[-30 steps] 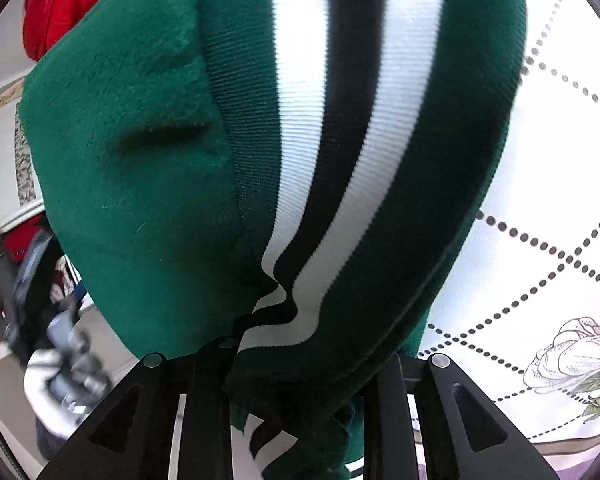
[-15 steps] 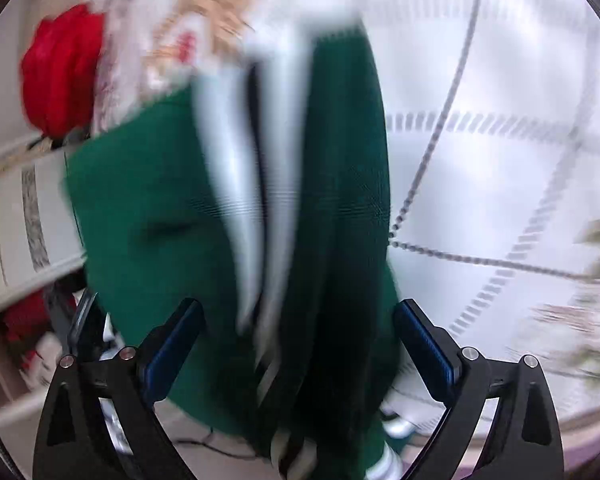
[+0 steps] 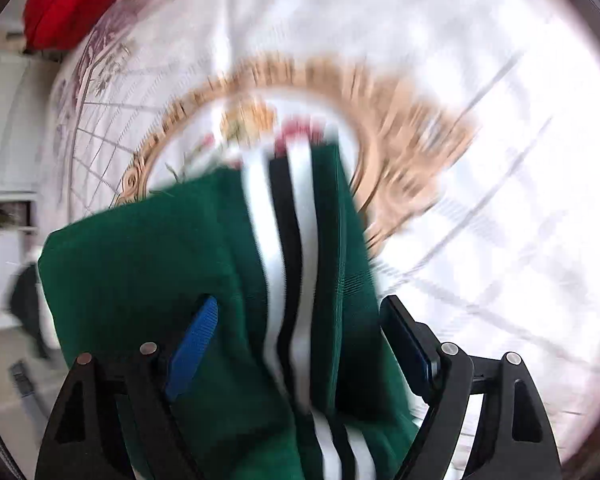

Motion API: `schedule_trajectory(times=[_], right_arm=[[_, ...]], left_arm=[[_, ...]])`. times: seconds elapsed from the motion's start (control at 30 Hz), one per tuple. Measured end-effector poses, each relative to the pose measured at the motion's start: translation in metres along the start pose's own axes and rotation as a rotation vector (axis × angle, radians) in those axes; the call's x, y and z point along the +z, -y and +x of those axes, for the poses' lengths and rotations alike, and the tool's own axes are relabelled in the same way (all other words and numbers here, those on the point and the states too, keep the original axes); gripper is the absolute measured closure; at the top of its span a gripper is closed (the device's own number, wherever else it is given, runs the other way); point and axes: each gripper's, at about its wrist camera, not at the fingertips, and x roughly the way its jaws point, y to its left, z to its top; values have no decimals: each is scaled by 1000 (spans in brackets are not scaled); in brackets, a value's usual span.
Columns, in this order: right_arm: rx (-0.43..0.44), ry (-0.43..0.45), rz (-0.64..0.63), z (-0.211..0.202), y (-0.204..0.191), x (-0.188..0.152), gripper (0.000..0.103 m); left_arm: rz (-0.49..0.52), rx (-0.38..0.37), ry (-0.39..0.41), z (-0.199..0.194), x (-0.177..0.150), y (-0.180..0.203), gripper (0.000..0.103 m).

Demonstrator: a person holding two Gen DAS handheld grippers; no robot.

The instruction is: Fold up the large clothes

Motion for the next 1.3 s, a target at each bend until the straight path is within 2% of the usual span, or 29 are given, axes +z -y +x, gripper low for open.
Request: schedule_trajectory(times=[0.03,0.1,0.13,0.17,0.23,0.27,0.3,0.33,0.37,0.4,0.43,0.5,0.57,0.67,0.7,0.73,0.77,0.8,0.83,0.87,0.93,0.97,1.03,1.1,1.17,1.2,1.23,1.3], right_arm=[[-17,44,-18,-20,-13,-5,18],[52,106,-51,-51,-39,-17,18],[108,100,-63,-55,-52,-27,18],[197,55,-89,-52,-81,-34,18],[290,-24,-128,-32,-137,-34,22],[288,-54,-159,-23,-150,-45,39],[271,-86,-187,-10,-155,-44,63],[196,-129,-219,16,-174,-46,68],[145,-144,-231,34,-181,-47,75],[108,-197,-214,61,-179,-44,84],[86,-248,-180,85,-176,-43,103],[114,-283,-148,113,-165,-46,103],[150,-290,-96,124,-153,-45,103],[223,-290,-64,100,-136,-50,103],[234,-263,-37,83,-122,-48,93],[228,-198,-18,58,-104,-48,87],[215,-142,-10,39,-96,-45,69],[170,-77,0,19,-75,-44,46],[92,-20,15,5,-48,-44,41],[46,-3,18,3,-33,-44,40],[-129,-80,29,36,9,-47,40],[-134,-168,35,65,28,-52,32],[-30,-194,111,77,51,-50,30],[-11,-196,107,62,50,-40,30],[-5,-101,121,33,51,-33,28],[27,-48,128,15,52,-30,28],[68,-33,144,5,54,-29,28],[123,-57,192,-2,60,-35,28]], left_arm=[[3,6,25,-7,0,1,0],[5,24,56,-14,2,1,0],[4,35,71,-16,3,1,0],[8,49,86,-17,4,0,0],[9,76,97,-18,7,-7,0],[4,81,98,-18,8,-11,0],[-1,91,102,-18,10,-17,0],[-7,104,110,-19,10,-23,0],[-18,111,115,-19,10,-31,0],[-28,113,117,-18,11,-38,0],[-34,114,116,-17,11,-43,0],[-46,110,113,-16,15,-51,0],[-43,100,115,-16,20,-54,0],[-39,33,120,-20,30,-50,0],[-22,11,130,-23,34,-43,0],[-8,1,140,-24,37,-37,0],[17,-12,157,-26,42,-27,0],[35,-19,167,-25,48,-15,0],[47,-27,169,-21,54,-5,0],[55,-28,169,-17,60,2,0],[76,4,167,-1,74,22,0],[91,14,158,11,82,33,0],[130,74,127,37,96,49,0],[140,84,102,50,110,51,0],[122,69,98,45,115,44,0],[119,64,101,41,114,41,0],[114,65,109,34,112,38,0],[106,74,123,19,98,31,0]])
